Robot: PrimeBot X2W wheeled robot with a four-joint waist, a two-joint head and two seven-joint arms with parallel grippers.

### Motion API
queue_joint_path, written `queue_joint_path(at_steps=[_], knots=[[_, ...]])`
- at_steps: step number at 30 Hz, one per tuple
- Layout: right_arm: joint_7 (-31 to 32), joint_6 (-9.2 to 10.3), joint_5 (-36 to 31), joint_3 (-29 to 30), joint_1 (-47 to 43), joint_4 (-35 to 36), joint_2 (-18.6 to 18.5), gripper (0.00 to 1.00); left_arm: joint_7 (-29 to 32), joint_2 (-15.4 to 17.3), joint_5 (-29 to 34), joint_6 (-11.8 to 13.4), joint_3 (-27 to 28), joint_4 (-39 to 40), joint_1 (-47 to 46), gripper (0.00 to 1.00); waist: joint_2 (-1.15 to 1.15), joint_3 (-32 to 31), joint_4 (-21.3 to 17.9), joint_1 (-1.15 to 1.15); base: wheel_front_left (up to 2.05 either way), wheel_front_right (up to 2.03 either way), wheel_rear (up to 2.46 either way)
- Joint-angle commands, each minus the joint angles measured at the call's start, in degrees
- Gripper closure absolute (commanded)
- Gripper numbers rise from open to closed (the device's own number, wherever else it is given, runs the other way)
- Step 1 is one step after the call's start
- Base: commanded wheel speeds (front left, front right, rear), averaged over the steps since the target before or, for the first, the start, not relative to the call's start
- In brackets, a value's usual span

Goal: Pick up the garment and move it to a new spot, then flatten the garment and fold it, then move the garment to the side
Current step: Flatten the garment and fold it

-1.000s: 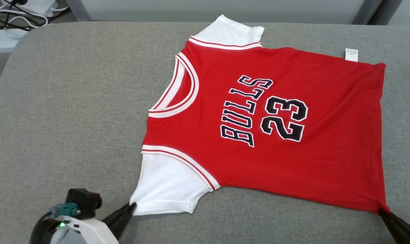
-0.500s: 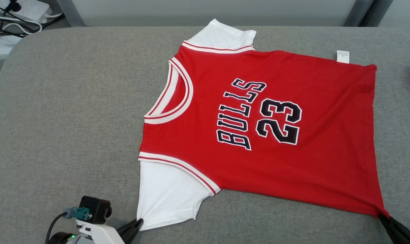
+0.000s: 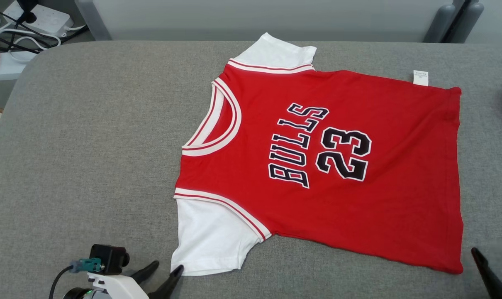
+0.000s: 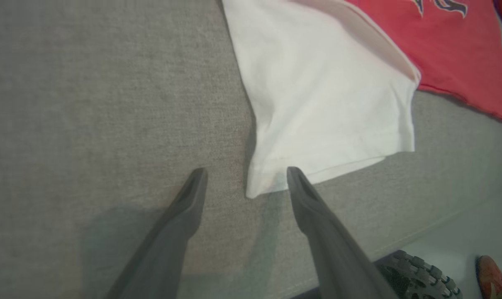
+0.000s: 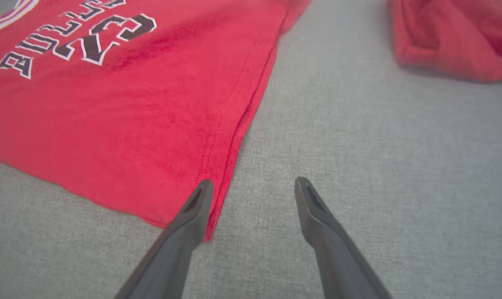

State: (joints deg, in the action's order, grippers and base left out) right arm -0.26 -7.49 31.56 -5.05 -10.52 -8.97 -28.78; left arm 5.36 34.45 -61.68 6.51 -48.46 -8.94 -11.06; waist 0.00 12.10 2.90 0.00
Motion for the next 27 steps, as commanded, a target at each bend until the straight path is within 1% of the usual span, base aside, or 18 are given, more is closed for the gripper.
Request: queue_joint_path(at_steps=[1, 4, 5, 8, 12, 14, 16, 18, 20, 22, 23, 25, 27], knots=[[-2.36, 0.0, -1.02, 0.67, 1.32, 1.5, -2.19, 0.0, -1.23, 1.83, -0.51, -0.05, 2.66, -1.01, -2.3, 0.0, 0.0, -0.27, 0.11, 0.0, 0.0, 0.0, 0.0], [-6.78, 0.0, -2.85, 2.33, 1.99, 3.92, -1.36, 0.0, -6.45, 1.2, -0.5, -1.0, 5.13, -2.36, -2.61, 0.0, 0.0, -0.93, 0.37, 0.0, 0.0, 0.0, 0.0], [-7.74, 0.0, -3.35, 2.59, 2.14, 4.79, -0.85, 0.0, -8.84, 0.72, -0.51, -0.93, 6.36, -2.51, -2.79, 0.0, 0.0, -1.35, 0.59, 0.0, 0.0, 0.0, 0.0], [-9.94, 0.0, -5.26, 2.86, 2.56, 7.45, 1.28, 0.0, -14.88, -0.59, 0.31, 0.04, 8.96, -2.01, -3.14, 0.0, 0.0, -2.62, 1.02, 0.0, 0.0, 0.0, 0.0], [-11.72, 0.0, -8.65, 3.56, 3.6, 9.88, 5.55, 0.0, -19.22, -2.42, 2.7, 1.49, 11.9, -0.35, -3.53, 0.0, 0.0, -4.23, 1.45, 0.0, 0.0, 0.0, 0.0], [-12.91, 0.0, -9.6, 2.93, 4.47, 11.0, 7.75, 0.0, -20.03, -3.66, 4.84, 1.87, 13.79, 0.48, -3.53, 0.0, 0.0, -5.03, 1.64, 0.0, 0.0, 0.0, 0.0], [-13.85, 0.0, -10.0, 2.42, 5.09, 11.79, 9.87, 0.0, -20.27, -5.4, 7.41, 1.73, 16.4, 1.71, -3.24, 0.0, 0.0, -5.84, 1.79, 0.0, 0.0, 0.0, 0.0], [-14.37, 0.0, -10.68, 2.06, 5.26, 11.97, 11.57, 0.0, -20.31, -7.65, 10.52, 0.99, 19.54, 3.31, -1.93, 0.0, 0.0, -6.79, 1.93, 0.0, 0.0, 0.0, 0.0], [-14.6, 0.0, -11.39, 2.12, 5.03, 11.79, 13.27, 0.0, -20.33, -9.49, 13.73, 0.12, 21.41, 4.1, 0.08, 0.0, 0.0, -7.75, 1.99, 0.0, 0.0, 0.0, 0.0], [-14.69, 0.0, -12.11, 2.33, 4.52, 11.28, 14.81, 0.0, -20.33, -11.21, 17.37, -0.21, 23.32, 4.67, 1.94, 0.0, 0.0, -8.63, 1.97, 0.0, 0.0, 0.0, 0.0], [-14.71, 0.0, -12.63, 2.86, 3.88, 11.09, 16.68, 0.0, -20.34, -13.21, 20.19, -0.8, 25.44, 5.42, 3.87, 0.0, 0.0, -9.35, 1.88, 0.0, 0.0, 0.0, 0.0], [-14.72, 0.0, -13.41, 3.28, 3.02, 10.92, 18.14, 0.0, -20.34, -14.88, 22.74, -1.38, 27.03, 5.88, 6.03, 0.0, 0.0, -10.0, 1.73, 0.0, 0.0, 0.0, 0.0], [-14.72, 0.0, -14.28, 2.73, 2.0, 10.53, 18.53, 0.0, -20.34, -16.19, 24.97, -1.84, 28.21, 6.31, 8.03, 0.0, 0.0, -10.49, 1.57, 0.0, 0.0, 0.0, 0.0]])
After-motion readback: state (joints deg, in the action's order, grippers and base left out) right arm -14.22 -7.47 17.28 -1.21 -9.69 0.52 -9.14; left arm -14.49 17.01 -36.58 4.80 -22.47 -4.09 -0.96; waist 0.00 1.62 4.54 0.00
